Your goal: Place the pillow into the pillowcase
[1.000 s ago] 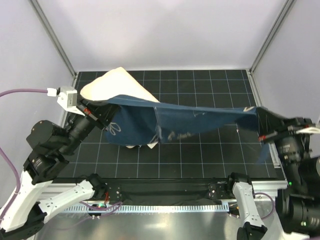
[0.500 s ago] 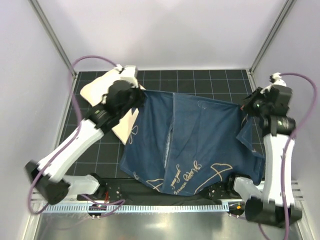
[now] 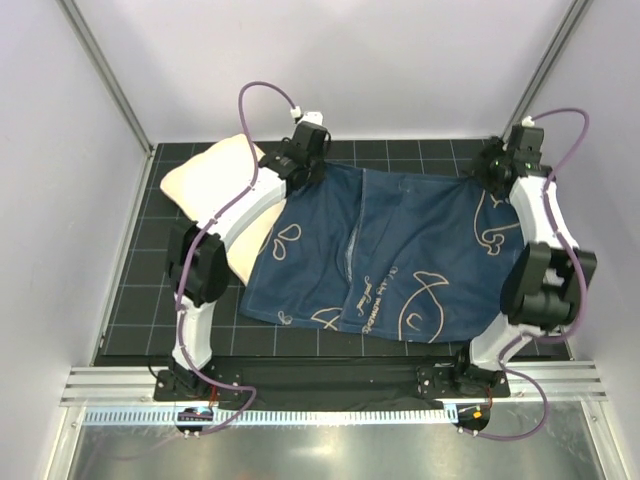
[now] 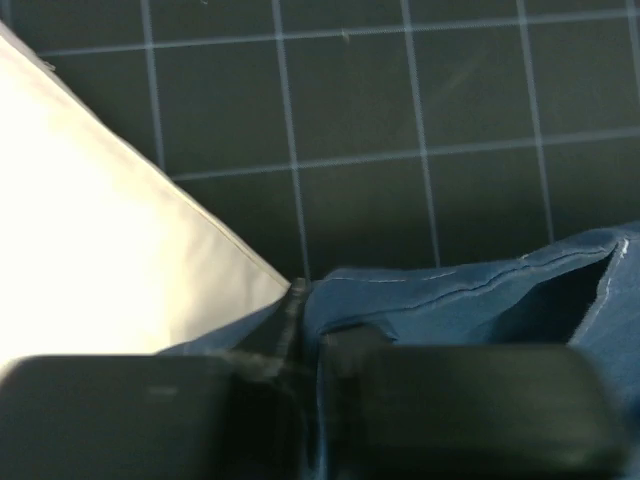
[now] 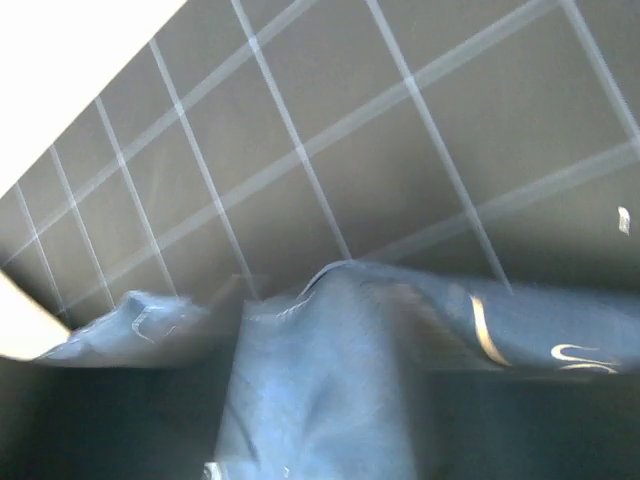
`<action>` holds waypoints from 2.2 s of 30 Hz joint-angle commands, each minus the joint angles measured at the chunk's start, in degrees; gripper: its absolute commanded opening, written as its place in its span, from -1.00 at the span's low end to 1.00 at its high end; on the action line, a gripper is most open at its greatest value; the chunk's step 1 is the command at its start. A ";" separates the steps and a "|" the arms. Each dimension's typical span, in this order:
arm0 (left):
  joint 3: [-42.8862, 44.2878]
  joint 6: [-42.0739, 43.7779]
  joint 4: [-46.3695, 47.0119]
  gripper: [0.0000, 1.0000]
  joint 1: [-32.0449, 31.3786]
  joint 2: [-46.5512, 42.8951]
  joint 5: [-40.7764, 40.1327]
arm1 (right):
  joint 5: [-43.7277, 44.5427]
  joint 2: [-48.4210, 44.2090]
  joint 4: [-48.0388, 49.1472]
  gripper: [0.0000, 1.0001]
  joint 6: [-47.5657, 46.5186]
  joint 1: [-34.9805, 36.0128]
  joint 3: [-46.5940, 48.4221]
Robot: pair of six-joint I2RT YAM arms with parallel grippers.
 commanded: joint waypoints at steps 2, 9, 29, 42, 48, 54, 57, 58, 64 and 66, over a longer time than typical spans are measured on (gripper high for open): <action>9.89 -1.47 -5.73 -0.35 2.38 4.24 -4.97 | 3.20 10.30 -0.61 0.66 2.26 -0.28 15.56; 8.95 -2.70 -9.78 0.89 5.89 -0.49 -6.48 | -2.15 2.69 3.40 0.82 -0.02 3.67 9.90; -45.81 -19.93 8.48 0.99 28.13 -30.49 8.29 | -8.24 -12.27 14.57 0.88 -2.04 40.93 -17.72; -47.66 -24.15 18.52 -0.99 36.45 -23.70 8.64 | -5.59 -2.00 21.08 0.86 -1.17 47.71 -20.01; -47.84 -24.50 17.38 -1.00 44.92 -30.81 5.16 | 3.62 3.72 15.73 0.86 -0.55 47.71 -15.89; -51.88 -27.49 18.16 -0.99 44.92 -46.10 -1.54 | 10.84 10.14 10.62 0.84 2.09 47.71 -13.16; -49.25 -25.21 16.94 -0.99 44.92 -51.20 -4.00 | 11.81 11.63 9.92 0.84 2.53 47.71 -12.81; -48.11 -24.94 15.72 -0.99 44.92 -52.43 -5.23 | 12.33 12.25 9.05 0.84 2.88 47.71 -12.63; -39.50 -22.75 11.32 -0.99 44.83 -53.59 -4.54 | 17.52 13.75 5.35 0.84 4.64 47.71 -11.31; -37.22 -22.39 10.35 -0.99 44.92 -53.76 -3.75 | 17.00 13.40 5.35 0.85 4.64 47.71 -10.87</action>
